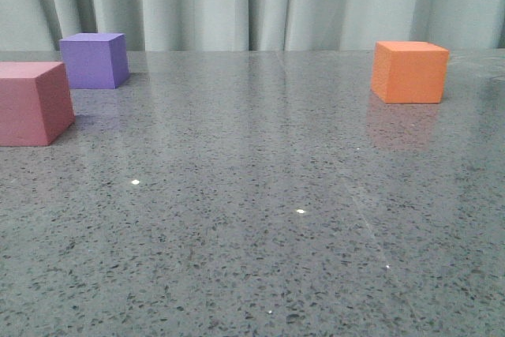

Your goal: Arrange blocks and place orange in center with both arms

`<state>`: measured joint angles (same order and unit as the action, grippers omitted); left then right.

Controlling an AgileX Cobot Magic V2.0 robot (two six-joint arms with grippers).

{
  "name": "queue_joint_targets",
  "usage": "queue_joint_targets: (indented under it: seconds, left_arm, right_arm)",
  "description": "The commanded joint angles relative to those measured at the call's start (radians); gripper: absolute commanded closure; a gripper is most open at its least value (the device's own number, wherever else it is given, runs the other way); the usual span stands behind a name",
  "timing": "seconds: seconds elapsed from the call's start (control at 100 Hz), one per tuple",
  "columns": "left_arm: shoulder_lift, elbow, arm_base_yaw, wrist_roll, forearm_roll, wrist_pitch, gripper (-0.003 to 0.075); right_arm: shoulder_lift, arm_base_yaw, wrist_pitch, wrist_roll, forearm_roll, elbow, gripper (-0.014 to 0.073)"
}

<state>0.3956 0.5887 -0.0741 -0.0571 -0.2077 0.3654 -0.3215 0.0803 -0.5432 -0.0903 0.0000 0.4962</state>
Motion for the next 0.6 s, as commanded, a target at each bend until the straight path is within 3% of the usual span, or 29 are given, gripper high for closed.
queue_joint_targets:
  seconds: [0.0,0.08,0.2,0.34,0.43,0.59]
  left_arm:
    - [0.068,0.062,0.004,-0.004,-0.006,-0.054,0.0689]
    - [0.097,0.073,0.004,-0.004,-0.010,-0.054,0.0590]
    - [0.112,0.076,0.004,-0.004,-0.016,-0.054,0.0353]
    - [0.113,0.076,0.004,-0.004,-0.016,-0.054,0.0115]
    - [0.113,0.076,0.004,-0.004,-0.017,-0.054,0.0052]
    - [0.114,0.074,0.004,-0.004,-0.017,-0.066,0.0072]
  right_arm:
    - [-0.042,-0.005,0.068,0.008,0.000,0.047,0.0635]
    - [-0.049,-0.005,0.072,0.008,0.000,0.049,0.0515]
    - [-0.049,-0.005,0.073,0.008,0.000,0.049,0.0258]
    - [-0.049,-0.005,0.073,0.008,0.000,0.049,0.0057]
    - [-0.049,-0.005,0.072,0.008,0.000,0.049,0.0008]
    - [-0.049,-0.005,0.079,0.008,0.000,0.038,0.0013]
